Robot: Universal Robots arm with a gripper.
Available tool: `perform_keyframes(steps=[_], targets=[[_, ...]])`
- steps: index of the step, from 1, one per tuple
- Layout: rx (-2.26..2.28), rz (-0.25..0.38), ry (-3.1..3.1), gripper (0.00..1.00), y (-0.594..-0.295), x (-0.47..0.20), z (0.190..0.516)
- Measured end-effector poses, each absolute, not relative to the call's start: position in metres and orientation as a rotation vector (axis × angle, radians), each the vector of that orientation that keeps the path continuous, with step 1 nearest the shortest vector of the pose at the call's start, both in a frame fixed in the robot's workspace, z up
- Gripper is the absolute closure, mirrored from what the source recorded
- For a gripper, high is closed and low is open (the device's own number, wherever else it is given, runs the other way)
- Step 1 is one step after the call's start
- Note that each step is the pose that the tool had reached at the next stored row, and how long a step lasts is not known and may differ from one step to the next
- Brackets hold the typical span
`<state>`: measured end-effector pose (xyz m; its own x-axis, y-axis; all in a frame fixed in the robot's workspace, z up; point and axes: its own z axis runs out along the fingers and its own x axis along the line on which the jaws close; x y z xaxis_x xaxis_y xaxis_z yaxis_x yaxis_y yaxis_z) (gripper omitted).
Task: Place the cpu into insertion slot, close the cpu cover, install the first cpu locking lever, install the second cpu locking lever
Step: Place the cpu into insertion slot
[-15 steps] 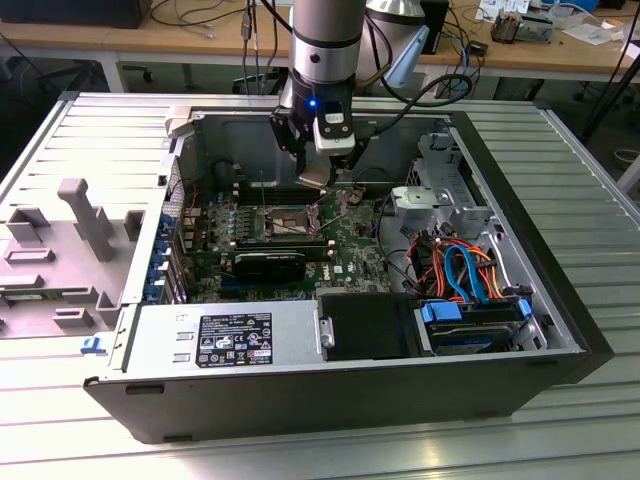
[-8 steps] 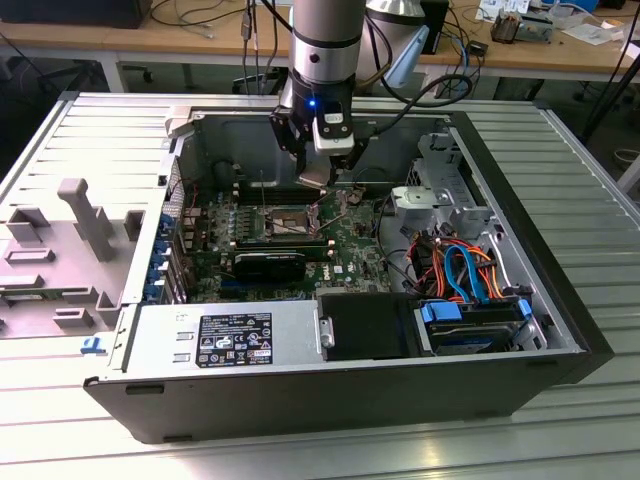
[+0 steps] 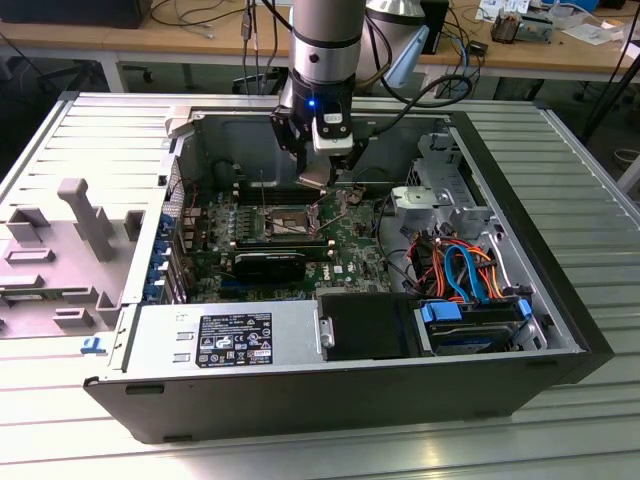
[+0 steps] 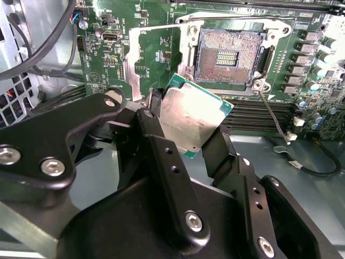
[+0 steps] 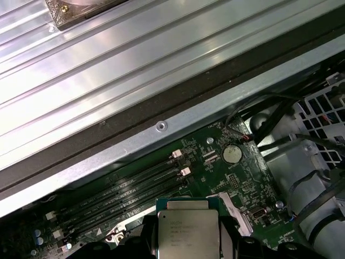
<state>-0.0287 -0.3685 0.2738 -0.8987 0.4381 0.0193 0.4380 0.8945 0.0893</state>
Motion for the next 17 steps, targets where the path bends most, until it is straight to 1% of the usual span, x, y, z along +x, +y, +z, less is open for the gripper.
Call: perform_keyframes(steps=[17], targets=[[0.754, 0.143, 3.044, 0.45, -0.3687, -0.0287, 0.2737]])
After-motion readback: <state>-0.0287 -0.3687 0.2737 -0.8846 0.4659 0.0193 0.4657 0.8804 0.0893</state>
